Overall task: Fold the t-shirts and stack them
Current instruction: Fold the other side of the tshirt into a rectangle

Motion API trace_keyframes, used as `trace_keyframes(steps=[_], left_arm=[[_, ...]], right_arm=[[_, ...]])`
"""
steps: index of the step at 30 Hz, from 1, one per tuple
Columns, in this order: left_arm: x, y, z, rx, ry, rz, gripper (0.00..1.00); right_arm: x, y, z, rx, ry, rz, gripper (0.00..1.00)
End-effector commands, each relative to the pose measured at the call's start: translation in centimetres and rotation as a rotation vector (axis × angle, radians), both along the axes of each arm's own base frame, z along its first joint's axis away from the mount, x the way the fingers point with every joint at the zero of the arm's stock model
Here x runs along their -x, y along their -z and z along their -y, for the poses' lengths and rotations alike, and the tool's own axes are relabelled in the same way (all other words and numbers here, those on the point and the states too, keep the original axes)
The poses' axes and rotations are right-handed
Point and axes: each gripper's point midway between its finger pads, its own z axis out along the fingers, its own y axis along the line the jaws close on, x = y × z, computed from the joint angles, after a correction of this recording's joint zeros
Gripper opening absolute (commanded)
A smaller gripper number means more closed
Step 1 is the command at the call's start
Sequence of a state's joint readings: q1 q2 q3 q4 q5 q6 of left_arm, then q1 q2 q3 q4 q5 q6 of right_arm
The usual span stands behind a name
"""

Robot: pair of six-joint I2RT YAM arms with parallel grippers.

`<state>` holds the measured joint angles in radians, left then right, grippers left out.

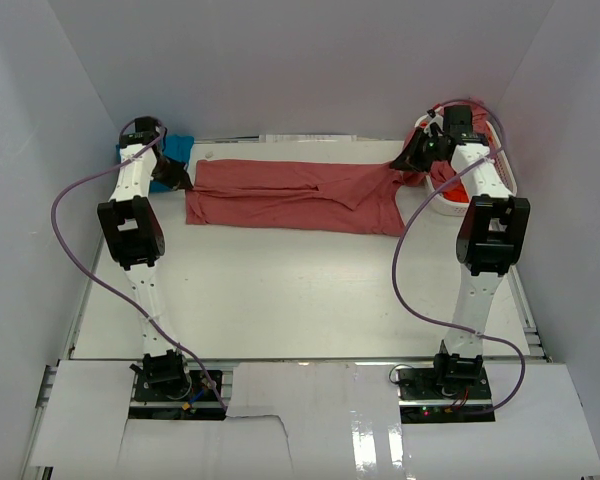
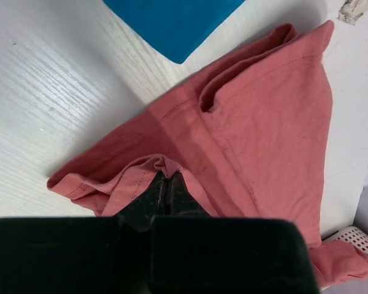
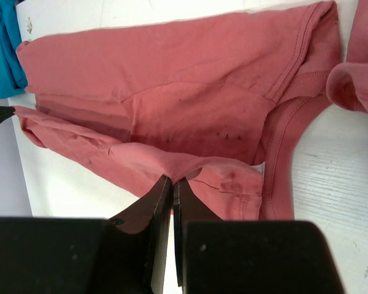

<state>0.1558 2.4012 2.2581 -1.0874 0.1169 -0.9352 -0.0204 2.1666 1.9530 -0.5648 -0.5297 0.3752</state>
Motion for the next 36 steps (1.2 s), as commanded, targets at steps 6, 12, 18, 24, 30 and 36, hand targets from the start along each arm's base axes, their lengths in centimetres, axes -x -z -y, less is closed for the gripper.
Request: trace_keyframes(steps=[6,12,18,24,30,36], left_arm=[[-1.9,-1.7,0.1,0.029,-0.008,0.108,0.00],[-2.1,-1.1,0.3,0.047,-0.008,0.109,0.00],[-2.1,-0.8,0.3,0.045,-0.010,0.110,0.00],[-1.7,-0.1,0.3,0.048,-0.016,0.090,0.00],[-1.0,0.9,0.0,0.038,-0.034,0.058,0.00],[-1.3,2.0,0.0,0.062,-0.055,0.045,0.00]], right_arm=[[-1.0,1.8,0.2,-0.029,0.004,0.021,0.08],[-1.8,2.9,0.1,-0.041,0.008,0.020,0.08],[-2.7,3.5,0.5,-0.034,0.026,0.026,0.08],[-3.5,4.1,1.1,-0.038,0.053,0.021,0.08],[-4.1,4.6,1.6,-0.049,0.082,0.018,0.08],[-4.9,5.3,1.4,-0.084,0.098,0.019,0.08]])
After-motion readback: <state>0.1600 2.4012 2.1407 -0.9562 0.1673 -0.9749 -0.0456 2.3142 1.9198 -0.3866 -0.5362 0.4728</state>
